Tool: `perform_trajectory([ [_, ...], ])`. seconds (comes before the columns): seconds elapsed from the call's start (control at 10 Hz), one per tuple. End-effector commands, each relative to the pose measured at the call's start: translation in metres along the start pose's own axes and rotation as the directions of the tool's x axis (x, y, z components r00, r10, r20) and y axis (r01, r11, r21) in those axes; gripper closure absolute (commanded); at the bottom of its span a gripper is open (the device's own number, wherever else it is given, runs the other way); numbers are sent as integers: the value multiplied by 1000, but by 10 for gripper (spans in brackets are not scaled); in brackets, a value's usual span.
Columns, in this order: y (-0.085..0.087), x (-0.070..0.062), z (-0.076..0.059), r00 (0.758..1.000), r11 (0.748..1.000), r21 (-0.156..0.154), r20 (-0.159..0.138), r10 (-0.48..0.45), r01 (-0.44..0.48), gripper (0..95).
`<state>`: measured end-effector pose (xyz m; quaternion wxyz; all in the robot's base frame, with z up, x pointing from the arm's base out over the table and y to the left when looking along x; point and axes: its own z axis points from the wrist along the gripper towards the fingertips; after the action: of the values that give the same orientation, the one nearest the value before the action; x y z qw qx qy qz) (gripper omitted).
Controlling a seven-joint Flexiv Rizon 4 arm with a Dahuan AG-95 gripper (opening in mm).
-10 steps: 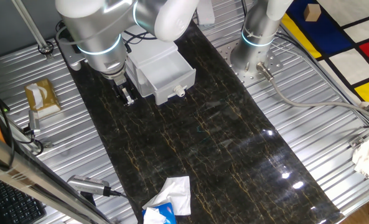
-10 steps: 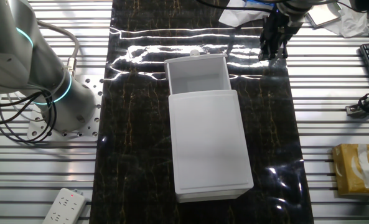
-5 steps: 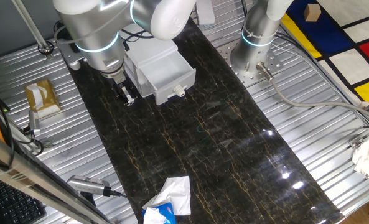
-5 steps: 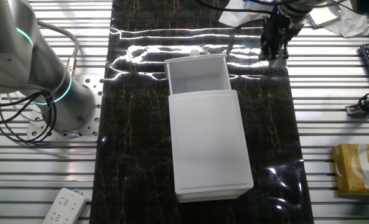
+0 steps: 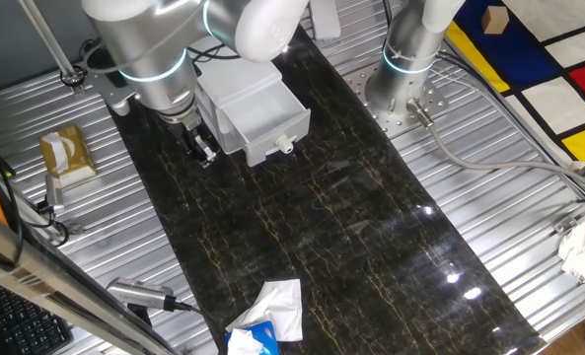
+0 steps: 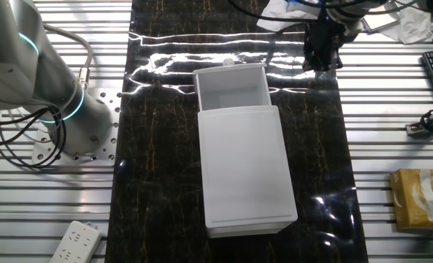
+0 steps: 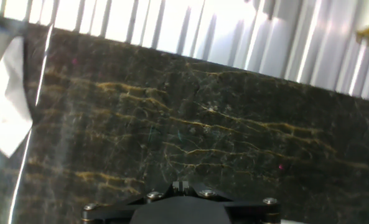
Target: Use the gripper to push and close the drawer
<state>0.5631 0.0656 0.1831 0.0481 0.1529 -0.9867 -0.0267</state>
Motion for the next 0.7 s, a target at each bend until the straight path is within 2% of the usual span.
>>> perform_trajectory([
  [0.1, 0, 0, 0, 999, 999, -16, -16, -45, 44, 950],
  [0.3, 0, 0, 0, 1000, 999, -30, -26, -17, 16, 950],
  [0.5, 0, 0, 0, 999, 999, -27, -26, 34, -34, 950],
  [0.6, 14, 1, 2, 995, 995, -23, -29, 96, -97, 950],
  [0.7, 34, 5, 6, 989, 990, -18, -31, 142, -143, 950],
])
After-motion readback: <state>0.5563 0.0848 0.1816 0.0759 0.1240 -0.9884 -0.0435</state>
